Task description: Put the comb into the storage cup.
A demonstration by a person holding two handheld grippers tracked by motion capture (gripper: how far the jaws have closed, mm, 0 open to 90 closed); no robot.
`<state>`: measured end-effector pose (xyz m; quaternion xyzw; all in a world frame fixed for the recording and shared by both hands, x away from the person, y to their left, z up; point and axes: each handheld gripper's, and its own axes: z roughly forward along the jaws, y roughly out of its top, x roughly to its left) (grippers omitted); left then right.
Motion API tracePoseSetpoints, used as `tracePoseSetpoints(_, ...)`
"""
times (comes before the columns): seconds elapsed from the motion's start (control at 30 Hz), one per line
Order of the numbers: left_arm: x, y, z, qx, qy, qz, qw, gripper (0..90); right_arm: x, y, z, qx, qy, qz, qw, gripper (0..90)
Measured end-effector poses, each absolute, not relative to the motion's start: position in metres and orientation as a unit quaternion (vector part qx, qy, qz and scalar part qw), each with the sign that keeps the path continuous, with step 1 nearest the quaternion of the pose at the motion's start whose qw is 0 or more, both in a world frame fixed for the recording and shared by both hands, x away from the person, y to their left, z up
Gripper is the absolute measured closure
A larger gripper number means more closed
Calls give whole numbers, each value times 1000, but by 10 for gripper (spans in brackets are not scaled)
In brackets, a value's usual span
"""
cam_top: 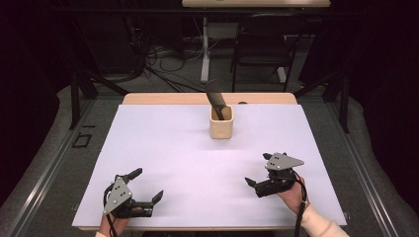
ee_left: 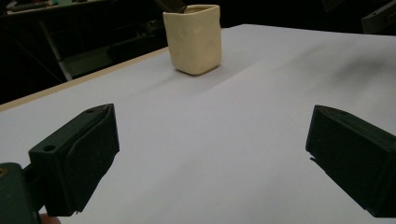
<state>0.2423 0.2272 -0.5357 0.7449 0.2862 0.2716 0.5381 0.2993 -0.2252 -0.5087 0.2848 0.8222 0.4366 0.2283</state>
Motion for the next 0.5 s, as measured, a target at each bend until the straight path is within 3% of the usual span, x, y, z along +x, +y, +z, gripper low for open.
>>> tracePoseSetpoints(0.5, 242, 227, -536, 746, 285, 267, 540, 25, 278, -233, -512, 275, 819, 441, 244, 0)
